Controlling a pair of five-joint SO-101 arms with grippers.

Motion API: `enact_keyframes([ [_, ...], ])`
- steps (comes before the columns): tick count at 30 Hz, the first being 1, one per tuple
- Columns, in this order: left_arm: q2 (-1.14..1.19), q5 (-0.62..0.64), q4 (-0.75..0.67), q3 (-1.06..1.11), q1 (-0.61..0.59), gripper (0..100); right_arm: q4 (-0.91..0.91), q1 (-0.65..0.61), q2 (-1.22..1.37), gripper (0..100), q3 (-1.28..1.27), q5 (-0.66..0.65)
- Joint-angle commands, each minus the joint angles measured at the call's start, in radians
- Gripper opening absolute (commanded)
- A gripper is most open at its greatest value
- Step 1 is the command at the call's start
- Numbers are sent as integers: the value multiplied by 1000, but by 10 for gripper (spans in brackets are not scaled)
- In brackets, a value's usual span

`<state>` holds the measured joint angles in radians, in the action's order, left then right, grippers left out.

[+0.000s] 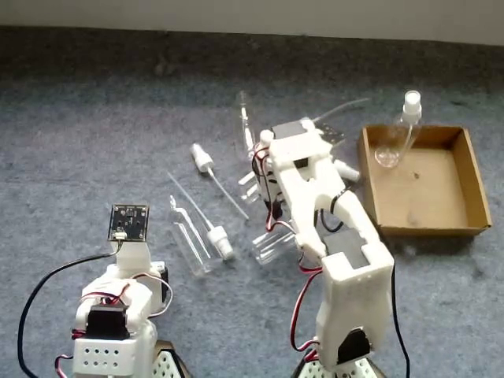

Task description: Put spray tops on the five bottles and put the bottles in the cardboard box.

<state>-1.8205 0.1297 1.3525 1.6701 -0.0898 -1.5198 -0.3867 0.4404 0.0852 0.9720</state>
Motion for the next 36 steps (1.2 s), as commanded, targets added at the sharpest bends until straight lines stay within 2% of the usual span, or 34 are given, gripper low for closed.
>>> enact_keyframes([
  [1,-7,-9,0,10,13,5,-7,-10,73,182,-2,-28],
  [4,-7,-9,0,10,13,5,-33,7,122,180,-2,-181],
  [10,-7,-9,0,10,16,5,-211,47,133,180,5,-494],
  [16,-7,-9,0,8,16,5,-226,77,136,180,7,-911],
  [18,-7,-9,0,8,16,5,-226,77,137,180,7,-1000],
  [24,-7,-9,0,10,16,5,-208,77,133,182,8,-1048],
  [28,-7,-9,0,10,16,5,-213,77,131,199,62,-1183],
  [36,-7,-9,0,10,18,5,-246,137,130,228,265,-1191],
])
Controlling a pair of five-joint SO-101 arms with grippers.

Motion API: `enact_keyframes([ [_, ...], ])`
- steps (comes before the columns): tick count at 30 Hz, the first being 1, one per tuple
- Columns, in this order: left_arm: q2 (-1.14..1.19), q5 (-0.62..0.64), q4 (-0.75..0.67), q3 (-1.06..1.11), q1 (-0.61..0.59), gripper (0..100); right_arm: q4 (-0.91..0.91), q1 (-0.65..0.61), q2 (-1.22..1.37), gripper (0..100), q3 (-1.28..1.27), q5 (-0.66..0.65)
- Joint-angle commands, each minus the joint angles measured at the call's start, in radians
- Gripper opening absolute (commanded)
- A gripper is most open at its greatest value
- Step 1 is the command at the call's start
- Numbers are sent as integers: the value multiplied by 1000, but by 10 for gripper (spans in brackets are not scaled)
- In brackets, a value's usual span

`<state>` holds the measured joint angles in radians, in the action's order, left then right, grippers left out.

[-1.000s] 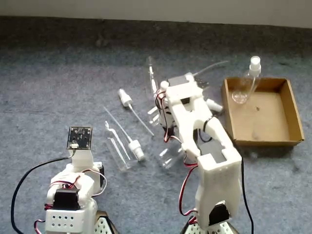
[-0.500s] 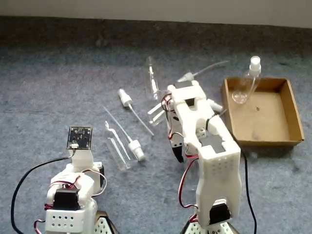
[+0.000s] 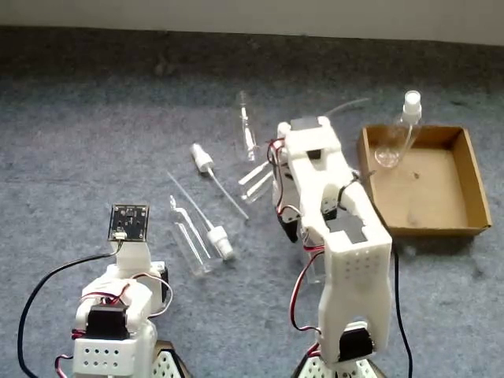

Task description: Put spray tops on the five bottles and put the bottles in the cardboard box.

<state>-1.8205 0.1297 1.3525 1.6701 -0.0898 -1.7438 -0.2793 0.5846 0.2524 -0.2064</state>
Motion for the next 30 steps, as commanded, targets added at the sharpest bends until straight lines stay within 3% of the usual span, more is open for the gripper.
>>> enact_keyframes([
  [1,-7,-9,0,10,18,5,-22,31,-15,251,113,-12],
  [5,-7,-9,0,10,18,5,-22,24,-15,318,133,-17],
  [16,-7,-9,0,10,18,5,-24,24,-33,320,133,-12],
  [30,-7,-9,-18,13,15,5,-22,25,-481,320,12,-12],
])
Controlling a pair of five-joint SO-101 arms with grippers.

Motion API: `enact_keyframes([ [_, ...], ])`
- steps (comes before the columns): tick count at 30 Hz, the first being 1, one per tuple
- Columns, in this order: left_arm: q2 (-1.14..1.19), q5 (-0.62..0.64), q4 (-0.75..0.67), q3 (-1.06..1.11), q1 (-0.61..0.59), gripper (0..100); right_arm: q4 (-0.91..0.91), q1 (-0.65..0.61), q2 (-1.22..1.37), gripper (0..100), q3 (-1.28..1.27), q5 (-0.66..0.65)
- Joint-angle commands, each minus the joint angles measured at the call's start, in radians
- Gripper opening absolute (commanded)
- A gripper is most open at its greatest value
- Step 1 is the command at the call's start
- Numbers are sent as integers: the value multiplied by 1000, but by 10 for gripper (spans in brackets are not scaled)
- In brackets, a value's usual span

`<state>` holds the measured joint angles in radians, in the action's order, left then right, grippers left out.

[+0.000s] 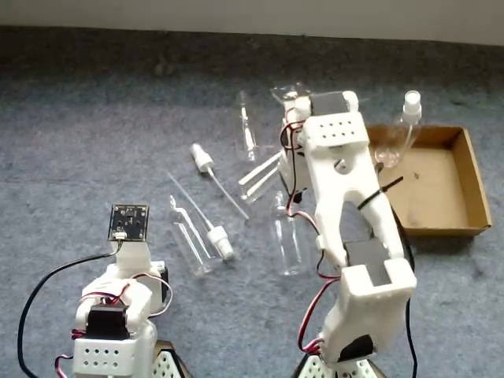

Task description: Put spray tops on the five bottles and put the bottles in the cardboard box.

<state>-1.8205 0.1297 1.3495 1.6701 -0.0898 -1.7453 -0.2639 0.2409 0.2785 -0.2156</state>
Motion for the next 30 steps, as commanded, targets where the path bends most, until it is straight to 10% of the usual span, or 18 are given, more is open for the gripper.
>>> enact_keyframes([
  [1,-7,-9,-15,13,16,5,-21,10,-174,320,-31,-3],
  [30,-7,-9,-17,24,19,5,338,10,-914,320,-711,-2],
])
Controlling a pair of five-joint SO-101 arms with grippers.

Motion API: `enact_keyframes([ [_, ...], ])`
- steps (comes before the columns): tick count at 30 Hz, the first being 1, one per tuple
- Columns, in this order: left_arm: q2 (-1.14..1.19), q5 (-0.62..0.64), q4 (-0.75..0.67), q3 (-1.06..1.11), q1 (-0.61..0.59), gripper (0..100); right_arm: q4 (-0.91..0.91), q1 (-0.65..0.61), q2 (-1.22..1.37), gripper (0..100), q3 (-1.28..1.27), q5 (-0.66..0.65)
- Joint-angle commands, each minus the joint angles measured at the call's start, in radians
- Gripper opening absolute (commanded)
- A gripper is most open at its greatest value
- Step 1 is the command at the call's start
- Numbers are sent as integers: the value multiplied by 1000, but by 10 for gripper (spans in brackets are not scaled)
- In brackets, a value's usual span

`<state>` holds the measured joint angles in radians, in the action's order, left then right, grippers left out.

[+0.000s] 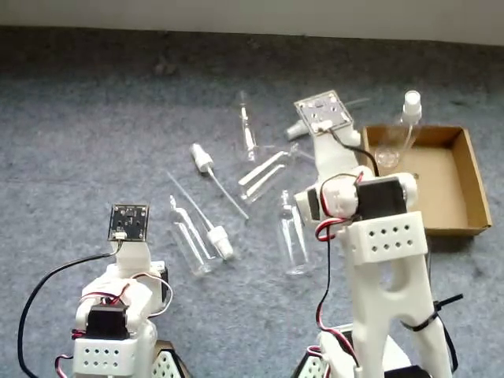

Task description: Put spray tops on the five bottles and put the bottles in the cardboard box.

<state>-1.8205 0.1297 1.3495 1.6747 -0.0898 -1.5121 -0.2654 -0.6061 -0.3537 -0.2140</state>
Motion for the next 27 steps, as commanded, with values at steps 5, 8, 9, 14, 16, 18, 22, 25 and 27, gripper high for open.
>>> enact_keyframes([
  [5,-7,-9,-17,19,19,5,303,10,-145,320,-300,-3],
  [8,-7,-9,-17,19,19,5,435,10,-182,320,-437,-3],
  [9,-7,-9,-17,19,19,5,478,10,-194,320,-479,-3],
  [14,-7,-9,-17,19,19,5,555,10,-223,320,-611,-3],
  [16,-7,-9,-17,19,19,5,553,10,-220,320,-611,14],
  [18,-7,-9,-17,19,19,5,553,10,-220,320,-615,54],
  [22,-7,-9,-17,19,19,5,555,10,-223,320,-621,118],
  [25,-7,-9,-15,19,19,5,555,10,-225,320,-625,147],
  [27,-7,-9,-15,19,19,5,555,10,-220,320,-627,160],
])
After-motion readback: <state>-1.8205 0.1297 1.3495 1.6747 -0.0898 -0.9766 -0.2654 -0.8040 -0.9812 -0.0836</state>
